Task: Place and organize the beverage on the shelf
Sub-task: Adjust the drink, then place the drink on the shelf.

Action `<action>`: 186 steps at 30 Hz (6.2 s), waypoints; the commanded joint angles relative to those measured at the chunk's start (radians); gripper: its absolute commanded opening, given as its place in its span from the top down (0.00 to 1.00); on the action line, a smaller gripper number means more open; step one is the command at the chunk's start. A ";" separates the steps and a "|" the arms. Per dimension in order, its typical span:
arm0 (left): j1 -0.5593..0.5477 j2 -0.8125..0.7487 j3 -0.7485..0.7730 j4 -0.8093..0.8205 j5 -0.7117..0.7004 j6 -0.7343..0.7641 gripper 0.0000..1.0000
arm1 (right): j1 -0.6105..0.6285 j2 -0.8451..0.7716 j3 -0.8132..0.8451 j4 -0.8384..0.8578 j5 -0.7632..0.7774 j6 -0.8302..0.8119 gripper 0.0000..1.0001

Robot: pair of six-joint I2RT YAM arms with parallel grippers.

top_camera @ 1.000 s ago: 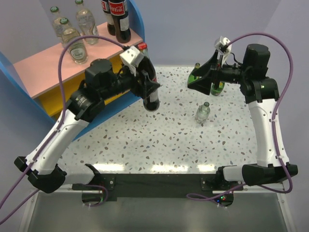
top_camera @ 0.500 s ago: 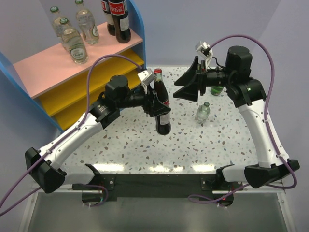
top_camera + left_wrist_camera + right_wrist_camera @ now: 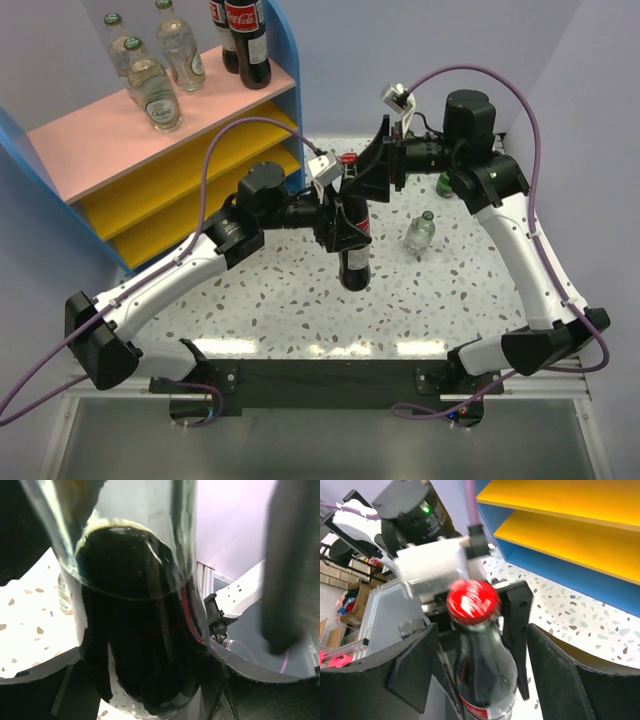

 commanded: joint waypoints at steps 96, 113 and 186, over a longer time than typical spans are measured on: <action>-0.166 -0.103 -0.130 0.354 -0.618 0.205 1.00 | -0.132 -0.063 0.088 0.230 0.065 0.175 0.26; -0.162 -0.272 -0.054 0.202 -0.864 0.340 1.00 | -0.256 -0.121 0.082 0.160 0.114 0.111 0.21; 0.458 0.170 0.784 0.263 -0.831 0.408 1.00 | -0.445 -0.120 -0.102 -0.003 0.200 -0.108 0.19</action>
